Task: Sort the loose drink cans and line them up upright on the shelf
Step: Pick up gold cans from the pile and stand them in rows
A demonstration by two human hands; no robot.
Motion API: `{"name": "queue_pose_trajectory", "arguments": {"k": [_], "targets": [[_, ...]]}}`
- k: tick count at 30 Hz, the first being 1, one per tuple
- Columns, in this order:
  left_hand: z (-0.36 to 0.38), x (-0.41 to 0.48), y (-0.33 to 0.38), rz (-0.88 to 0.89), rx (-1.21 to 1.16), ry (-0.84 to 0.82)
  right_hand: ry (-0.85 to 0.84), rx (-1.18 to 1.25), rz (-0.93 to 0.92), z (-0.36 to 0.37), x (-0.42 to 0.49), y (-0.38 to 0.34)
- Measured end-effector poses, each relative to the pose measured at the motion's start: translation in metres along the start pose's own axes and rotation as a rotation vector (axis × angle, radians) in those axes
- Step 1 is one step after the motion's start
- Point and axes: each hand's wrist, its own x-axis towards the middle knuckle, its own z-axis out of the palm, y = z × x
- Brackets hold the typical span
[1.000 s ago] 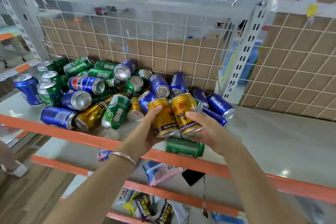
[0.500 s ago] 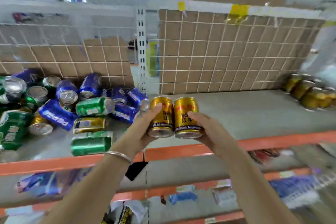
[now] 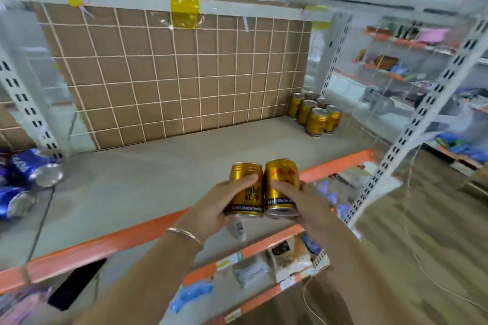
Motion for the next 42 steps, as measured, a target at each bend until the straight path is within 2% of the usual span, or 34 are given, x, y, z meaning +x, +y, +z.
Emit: {"name": "queue_pose_trajectory", "arguments": {"k": [9,15,22,26,30,36,42], "targets": [[0.044,0.116,0.015,0.033,0.176,-0.075,0.152,-0.028,-0.072,-0.088,0.067,-0.032],[0.071,0.202,0.028,0.056,0.331,-0.037,0.226,-0.13,-0.072,-0.141,0.113,-0.055],[0.111,0.275,0.023,0.099,0.326,0.029,0.34,-0.249,-0.058,-0.209,0.179,-0.053],[0.139,0.309,0.012,0.09,0.237,0.081,0.332,-0.3,-0.058,-0.241,0.212,-0.06],[0.167,0.338,0.007,0.142,0.181,0.16,0.292,-0.328,-0.133,-0.269,0.235,-0.064],[0.192,0.357,-0.023,0.388,0.355,0.352,0.207,-0.359,-0.231,-0.291,0.26,-0.07],[0.205,0.363,-0.031,0.457,0.325,0.431,0.113,-0.315,-0.204,-0.296,0.274,-0.074]]}}
